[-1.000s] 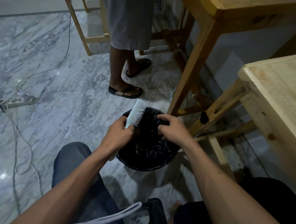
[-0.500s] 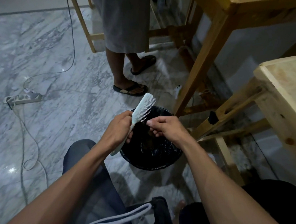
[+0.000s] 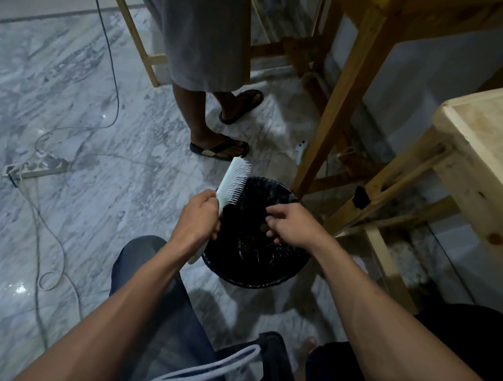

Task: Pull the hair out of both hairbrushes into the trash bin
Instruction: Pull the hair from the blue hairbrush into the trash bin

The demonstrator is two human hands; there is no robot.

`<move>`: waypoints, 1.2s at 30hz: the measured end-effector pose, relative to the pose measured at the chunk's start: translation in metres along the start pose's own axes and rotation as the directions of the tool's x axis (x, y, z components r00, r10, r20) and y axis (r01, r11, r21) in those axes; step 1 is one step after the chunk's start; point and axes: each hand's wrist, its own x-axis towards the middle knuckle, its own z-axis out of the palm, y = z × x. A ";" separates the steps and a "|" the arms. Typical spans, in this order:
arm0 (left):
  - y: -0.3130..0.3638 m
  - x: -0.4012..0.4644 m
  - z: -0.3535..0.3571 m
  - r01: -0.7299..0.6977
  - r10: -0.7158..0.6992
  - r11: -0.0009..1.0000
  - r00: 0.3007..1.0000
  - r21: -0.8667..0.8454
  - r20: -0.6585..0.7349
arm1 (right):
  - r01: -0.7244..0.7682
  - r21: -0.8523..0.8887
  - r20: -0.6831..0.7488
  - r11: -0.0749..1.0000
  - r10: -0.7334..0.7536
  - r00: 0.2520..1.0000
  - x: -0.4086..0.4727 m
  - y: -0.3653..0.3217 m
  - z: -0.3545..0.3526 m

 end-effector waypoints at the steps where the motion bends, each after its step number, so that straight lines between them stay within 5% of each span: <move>1: 0.002 -0.001 0.002 -0.006 0.006 1.000 1.000 0.001 0.016 | 0.015 -0.084 0.000 0.996 -0.015 1.000 0.000 -0.006 0.002; 6: 0.009 -0.007 0.007 -0.049 0.048 0.999 0.998 0.012 0.040 | 0.059 -0.128 -0.286 0.990 -0.094 0.954 -0.001 -0.032 0.001; 13: 0.007 -0.014 0.011 -0.079 0.080 0.997 0.996 -0.023 0.049 | 0.265 0.168 -0.414 0.950 -0.176 0.893 0.001 -0.043 0.001; 19: 0.001 -0.020 0.022 -0.076 0.077 0.997 0.995 -0.006 0.060 | 0.188 0.124 -0.490 0.974 -0.104 0.865 0.003 -0.046 0.013; 24: -0.001 -0.014 0.020 0.126 -0.094 0.956 0.987 -0.265 0.132 | 0.178 0.515 -0.472 0.839 0.104 0.875 0.004 -0.052 0.003; 27: 0.003 -0.016 0.021 0.030 -0.015 0.989 0.995 -0.145 0.101 | 0.108 0.402 -0.433 0.909 0.085 0.898 0.004 -0.057 -0.002; 31: 0.007 -0.025 0.030 -0.306 0.291 0.927 0.952 0.217 0.097 | 0.106 0.371 -0.398 0.923 0.054 0.916 0.004 -0.067 0.006; 36: -0.002 -0.024 0.030 -0.283 0.273 0.953 0.956 0.105 0.104 | 0.124 0.542 -0.468 0.831 0.176 0.866 0.010 -0.064 0.001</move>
